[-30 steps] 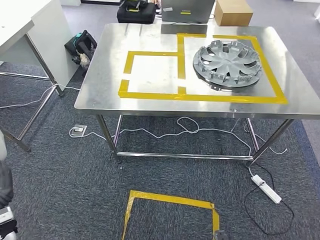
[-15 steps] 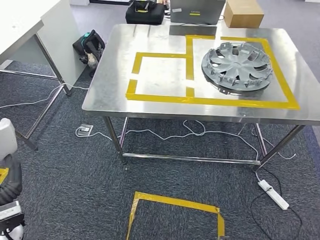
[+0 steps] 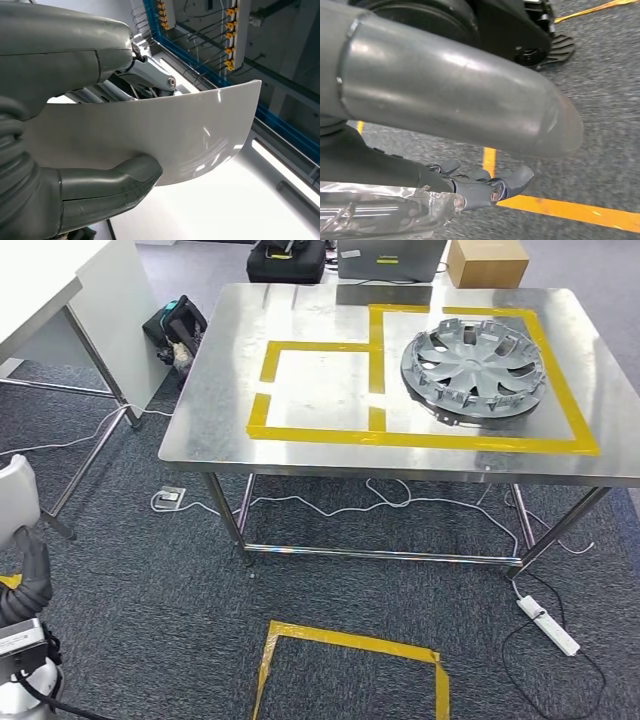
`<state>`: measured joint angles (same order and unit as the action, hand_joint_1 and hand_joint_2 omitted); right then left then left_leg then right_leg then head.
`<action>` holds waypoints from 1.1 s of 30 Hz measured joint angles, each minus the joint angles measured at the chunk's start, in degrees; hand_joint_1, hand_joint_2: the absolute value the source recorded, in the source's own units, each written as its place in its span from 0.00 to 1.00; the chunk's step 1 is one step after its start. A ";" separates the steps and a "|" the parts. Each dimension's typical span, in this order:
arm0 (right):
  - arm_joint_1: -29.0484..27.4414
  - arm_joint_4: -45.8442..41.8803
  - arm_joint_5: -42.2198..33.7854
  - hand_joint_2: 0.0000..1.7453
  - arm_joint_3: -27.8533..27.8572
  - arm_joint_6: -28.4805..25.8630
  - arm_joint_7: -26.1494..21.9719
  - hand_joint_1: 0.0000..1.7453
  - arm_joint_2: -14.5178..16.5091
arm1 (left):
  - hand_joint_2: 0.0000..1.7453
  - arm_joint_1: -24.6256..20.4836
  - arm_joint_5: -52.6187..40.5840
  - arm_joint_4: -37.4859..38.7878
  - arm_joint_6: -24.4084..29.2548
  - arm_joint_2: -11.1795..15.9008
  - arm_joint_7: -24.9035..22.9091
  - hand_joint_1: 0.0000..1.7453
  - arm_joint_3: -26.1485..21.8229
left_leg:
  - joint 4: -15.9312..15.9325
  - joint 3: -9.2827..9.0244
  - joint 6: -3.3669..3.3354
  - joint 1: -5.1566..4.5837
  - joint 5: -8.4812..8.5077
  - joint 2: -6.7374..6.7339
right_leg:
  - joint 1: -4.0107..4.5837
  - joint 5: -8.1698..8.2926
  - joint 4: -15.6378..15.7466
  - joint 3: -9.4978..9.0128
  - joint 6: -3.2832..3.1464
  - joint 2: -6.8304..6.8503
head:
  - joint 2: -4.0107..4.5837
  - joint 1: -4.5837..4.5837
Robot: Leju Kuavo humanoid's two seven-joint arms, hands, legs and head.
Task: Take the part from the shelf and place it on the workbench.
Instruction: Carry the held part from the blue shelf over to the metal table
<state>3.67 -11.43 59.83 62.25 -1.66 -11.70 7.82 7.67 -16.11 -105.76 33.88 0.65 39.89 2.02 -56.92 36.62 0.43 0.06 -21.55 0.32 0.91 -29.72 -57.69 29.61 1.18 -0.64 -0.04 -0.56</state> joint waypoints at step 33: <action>0.44 -0.09 1.93 0.00 0.00 0.15 -2.10 0.00 0.43 | 1.00 1.08 -2.06 0.19 0.24 1.73 -0.08 1.00 1.55 | 1.27 -1.40 -1.60 0.27 -0.74 -0.11 | -0.60 -3.19 -3.38 0.66 1.85 0.11 | 0.00 0.33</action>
<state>4.11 -11.52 61.76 62.25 -1.50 -13.80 8.25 8.74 -18.16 -105.57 34.12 2.38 39.82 3.57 -55.65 35.22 -1.17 0.33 -22.29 0.22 0.30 -32.91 -61.07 30.28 3.02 -0.54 -0.04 -0.23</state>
